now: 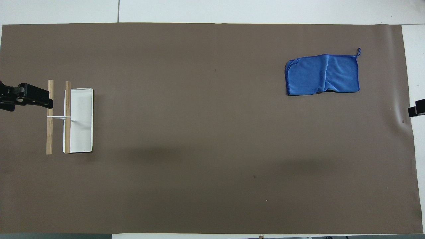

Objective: Right arm passes towel to left arm to hang

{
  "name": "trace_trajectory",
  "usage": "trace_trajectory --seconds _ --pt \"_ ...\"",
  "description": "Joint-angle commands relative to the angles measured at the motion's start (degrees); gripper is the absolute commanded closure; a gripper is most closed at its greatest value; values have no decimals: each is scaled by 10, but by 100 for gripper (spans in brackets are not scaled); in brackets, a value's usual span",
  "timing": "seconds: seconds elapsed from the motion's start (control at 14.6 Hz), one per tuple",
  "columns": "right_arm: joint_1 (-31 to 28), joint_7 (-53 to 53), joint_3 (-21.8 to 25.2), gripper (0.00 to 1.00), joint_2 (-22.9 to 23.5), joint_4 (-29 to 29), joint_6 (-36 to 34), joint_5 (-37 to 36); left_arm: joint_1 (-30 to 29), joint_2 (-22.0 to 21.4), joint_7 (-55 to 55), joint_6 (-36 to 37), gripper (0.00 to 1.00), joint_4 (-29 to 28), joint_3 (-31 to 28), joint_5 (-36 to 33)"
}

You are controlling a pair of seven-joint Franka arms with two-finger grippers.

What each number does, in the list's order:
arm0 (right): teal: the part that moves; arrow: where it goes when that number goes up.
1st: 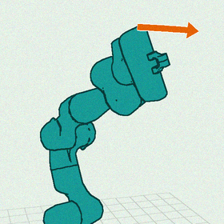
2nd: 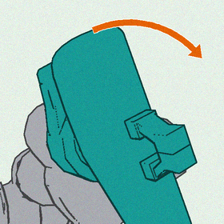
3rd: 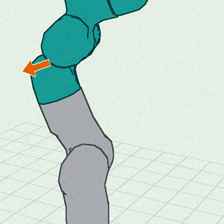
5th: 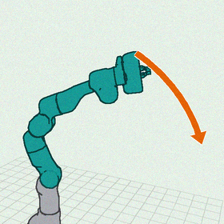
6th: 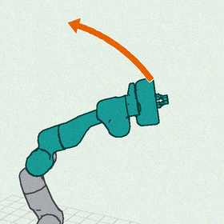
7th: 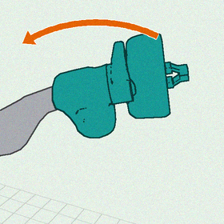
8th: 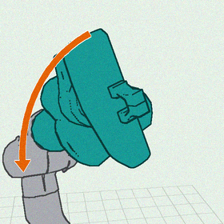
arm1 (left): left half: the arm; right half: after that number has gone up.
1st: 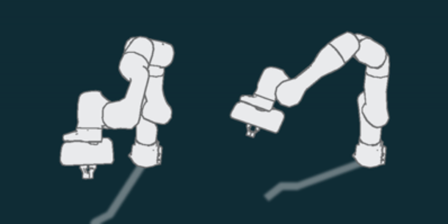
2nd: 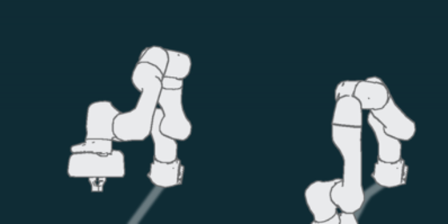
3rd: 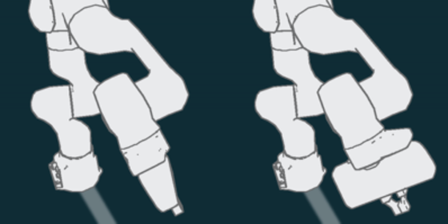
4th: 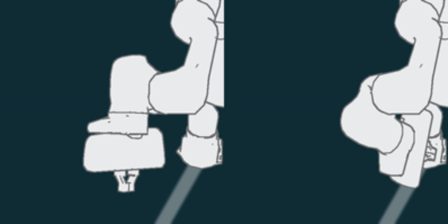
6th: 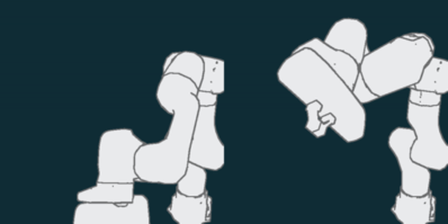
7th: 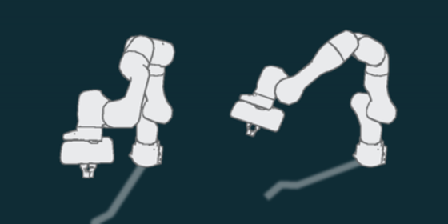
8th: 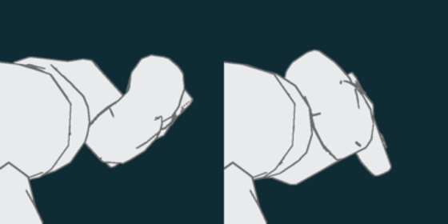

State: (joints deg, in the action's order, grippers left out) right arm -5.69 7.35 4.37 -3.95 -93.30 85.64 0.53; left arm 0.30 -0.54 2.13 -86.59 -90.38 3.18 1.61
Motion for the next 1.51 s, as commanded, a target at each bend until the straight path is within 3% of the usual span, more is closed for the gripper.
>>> trace_trajectory --seconds 0.0,0.68,0.96,1.44 --pt "-7 14 -5 0 -7 -6 -5 -9 -3 -2 2 3 0 -2 1 0" --pt "-3 -18 -5 0 -3 -19 2 -6 -3 -2 1 3 0 -2 1 0" --pt "11 -22 -5 0 5 -34 96 2 -3 -2 1 3 0 -2 1 0" --pt "52 -73 -6 0 168 -23 285 8 -3 -2 2 3 0 -2 1 0"
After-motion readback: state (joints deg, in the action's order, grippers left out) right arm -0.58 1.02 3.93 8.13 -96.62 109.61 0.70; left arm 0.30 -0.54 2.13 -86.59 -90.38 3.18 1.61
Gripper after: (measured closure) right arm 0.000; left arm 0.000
